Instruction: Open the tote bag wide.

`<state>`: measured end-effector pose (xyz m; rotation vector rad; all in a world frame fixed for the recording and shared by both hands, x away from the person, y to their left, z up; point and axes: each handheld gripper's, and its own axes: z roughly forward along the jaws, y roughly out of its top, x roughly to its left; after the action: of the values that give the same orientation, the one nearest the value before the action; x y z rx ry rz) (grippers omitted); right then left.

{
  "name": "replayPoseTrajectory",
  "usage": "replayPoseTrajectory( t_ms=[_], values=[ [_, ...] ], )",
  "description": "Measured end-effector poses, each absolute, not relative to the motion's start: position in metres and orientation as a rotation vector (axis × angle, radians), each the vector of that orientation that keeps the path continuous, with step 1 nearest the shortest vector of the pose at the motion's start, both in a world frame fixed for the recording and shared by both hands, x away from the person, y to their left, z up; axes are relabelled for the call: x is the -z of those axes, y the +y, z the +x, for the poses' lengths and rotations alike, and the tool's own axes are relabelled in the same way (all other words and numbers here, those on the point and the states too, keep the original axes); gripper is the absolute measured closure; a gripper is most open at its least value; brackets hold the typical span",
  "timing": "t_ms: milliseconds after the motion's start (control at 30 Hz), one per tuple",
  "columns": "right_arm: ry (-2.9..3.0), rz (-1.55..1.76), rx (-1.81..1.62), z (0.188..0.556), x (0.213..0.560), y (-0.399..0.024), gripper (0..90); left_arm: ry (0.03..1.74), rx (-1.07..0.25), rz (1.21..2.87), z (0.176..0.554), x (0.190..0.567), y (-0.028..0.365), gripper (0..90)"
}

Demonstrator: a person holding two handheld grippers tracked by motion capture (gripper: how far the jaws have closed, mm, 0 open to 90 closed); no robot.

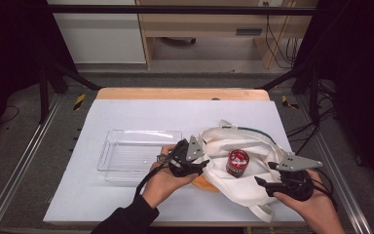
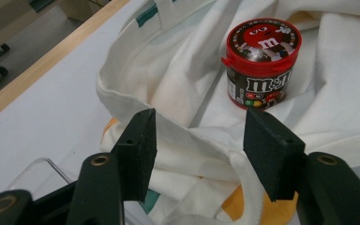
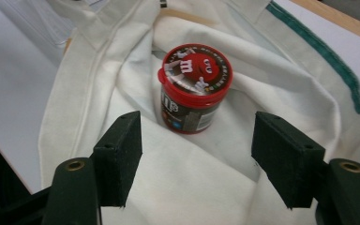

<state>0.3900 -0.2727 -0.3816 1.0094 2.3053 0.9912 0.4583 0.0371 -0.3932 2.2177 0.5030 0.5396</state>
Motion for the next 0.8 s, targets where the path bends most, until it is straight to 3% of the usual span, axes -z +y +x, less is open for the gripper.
replayPoseTrajectory(
  t_ms=[467, 667, 800],
  values=[
    [2.174, 1.1, -0.912, 0.404, 0.368, -0.297, 38.8, 0.522, -0.562, 2.207, 0.438, 0.411, 0.038, 36.7],
    [2.152, 1.169, -0.86, 0.422, 0.376, -0.308, 30.0, 0.546, -0.519, 2.213, 0.436, 0.426, 0.037, 36.2],
    [2.171, 1.208, -0.855, 0.43, 0.386, -0.313, 29.4, 0.549, -0.486, 2.216, 0.435, 0.43, 0.04, 41.0]
  ],
)
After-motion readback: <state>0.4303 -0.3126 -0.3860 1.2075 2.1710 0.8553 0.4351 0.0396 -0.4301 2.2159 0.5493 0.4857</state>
